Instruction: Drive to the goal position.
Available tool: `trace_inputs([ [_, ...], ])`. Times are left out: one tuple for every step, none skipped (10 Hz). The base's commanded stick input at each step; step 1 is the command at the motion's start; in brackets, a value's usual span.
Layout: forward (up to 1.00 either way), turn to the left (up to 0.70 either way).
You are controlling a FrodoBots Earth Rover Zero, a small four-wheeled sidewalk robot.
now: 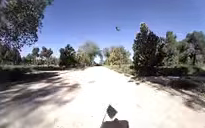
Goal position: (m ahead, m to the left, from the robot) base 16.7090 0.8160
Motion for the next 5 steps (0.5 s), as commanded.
trace_inputs([
  [1.0, 0.04],
  [1.0, 0.04],
  [1.0, 0.04],
  [1.0, 0.04],
  [1.0, 0.04],
])
